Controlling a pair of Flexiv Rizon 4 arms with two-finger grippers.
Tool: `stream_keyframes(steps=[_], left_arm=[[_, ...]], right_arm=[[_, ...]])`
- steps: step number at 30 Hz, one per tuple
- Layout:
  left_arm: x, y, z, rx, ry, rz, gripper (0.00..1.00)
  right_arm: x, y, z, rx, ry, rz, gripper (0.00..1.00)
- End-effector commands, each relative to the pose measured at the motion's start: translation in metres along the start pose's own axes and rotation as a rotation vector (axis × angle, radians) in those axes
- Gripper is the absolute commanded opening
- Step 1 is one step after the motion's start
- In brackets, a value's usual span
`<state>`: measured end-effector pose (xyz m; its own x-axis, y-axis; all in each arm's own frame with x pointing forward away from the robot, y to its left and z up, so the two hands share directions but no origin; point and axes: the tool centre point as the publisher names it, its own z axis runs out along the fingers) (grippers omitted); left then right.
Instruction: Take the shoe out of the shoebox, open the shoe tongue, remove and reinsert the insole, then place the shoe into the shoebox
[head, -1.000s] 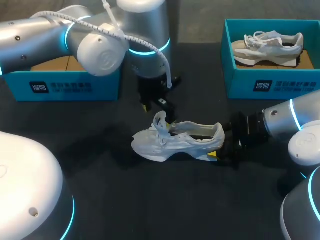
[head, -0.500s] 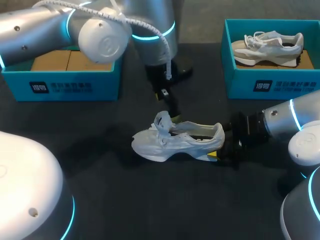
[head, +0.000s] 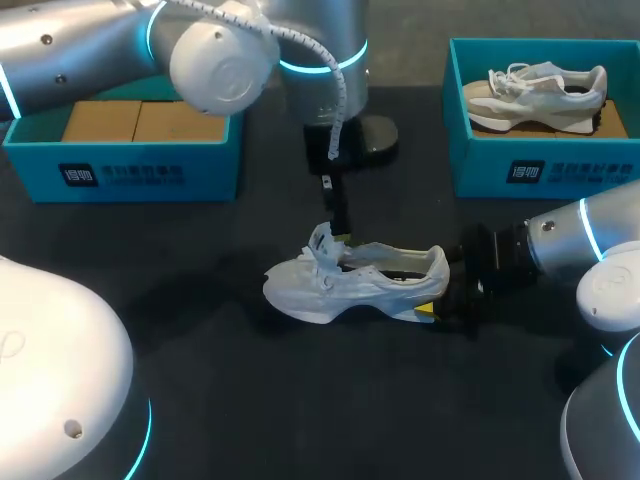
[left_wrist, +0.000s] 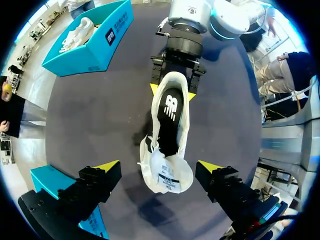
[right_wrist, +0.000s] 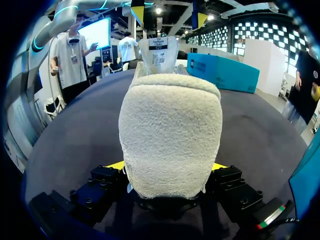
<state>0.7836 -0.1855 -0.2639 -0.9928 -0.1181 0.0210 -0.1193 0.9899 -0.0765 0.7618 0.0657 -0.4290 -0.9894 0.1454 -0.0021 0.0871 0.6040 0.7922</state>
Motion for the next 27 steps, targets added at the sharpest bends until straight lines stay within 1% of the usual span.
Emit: stream_keyframes(steps=[1, 2, 3, 4, 5, 8, 13, 14, 20, 25, 27], left_arm=[[-0.006, 0.007, -0.01, 0.01, -0.04, -0.054, 1.0], [-0.007, 0.009, -0.012, 0.011, -0.047, -0.071, 0.53], [-0.008, 0.009, -0.012, 0.014, -0.063, -0.085, 0.35], [-0.007, 0.008, -0.013, 0.001, -0.075, -0.07, 0.02], [-0.007, 0.007, -0.013, 0.004, -0.076, -0.073, 0.0], [-0.001, 0.0, -0.012, 0.009, -0.076, -0.054, 0.0], [0.013, -0.018, -0.006, 0.025, -0.06, -0.014, 0.0], [0.014, -0.022, -0.004, 0.039, -0.048, -0.002, 0.0], [0.028, -0.043, 0.011, 0.042, -0.014, 0.057, 0.0], [0.04, -0.056, 0.027, 0.039, 0.003, 0.089, 0.0], [0.043, -0.06, 0.033, 0.049, 0.009, 0.101, 0.0]], right_arm=[[0.0, -0.003, 0.006, 0.007, -0.002, 0.002, 0.0], [0.0, -0.003, 0.006, 0.007, -0.002, 0.002, 0.0], [0.0, -0.003, 0.006, 0.007, -0.002, 0.002, 0.0], [0.0, -0.003, 0.006, 0.007, -0.002, 0.002, 0.0], [0.0, -0.003, 0.006, 0.007, -0.002, 0.002, 0.0], [0.0, -0.003, 0.006, 0.007, -0.002, 0.002, 0.0], [0.0, -0.003, 0.006, 0.007, -0.002, 0.002, 0.0], [0.0, -0.003, 0.006, 0.007, -0.002, 0.002, 0.0], [0.0, -0.003, 0.006, 0.007, -0.002, 0.002, 0.0], [0.0, -0.003, 0.006, 0.007, -0.002, 0.002, 0.0], [0.0, -0.003, 0.006, 0.007, -0.002, 0.002, 0.0]])
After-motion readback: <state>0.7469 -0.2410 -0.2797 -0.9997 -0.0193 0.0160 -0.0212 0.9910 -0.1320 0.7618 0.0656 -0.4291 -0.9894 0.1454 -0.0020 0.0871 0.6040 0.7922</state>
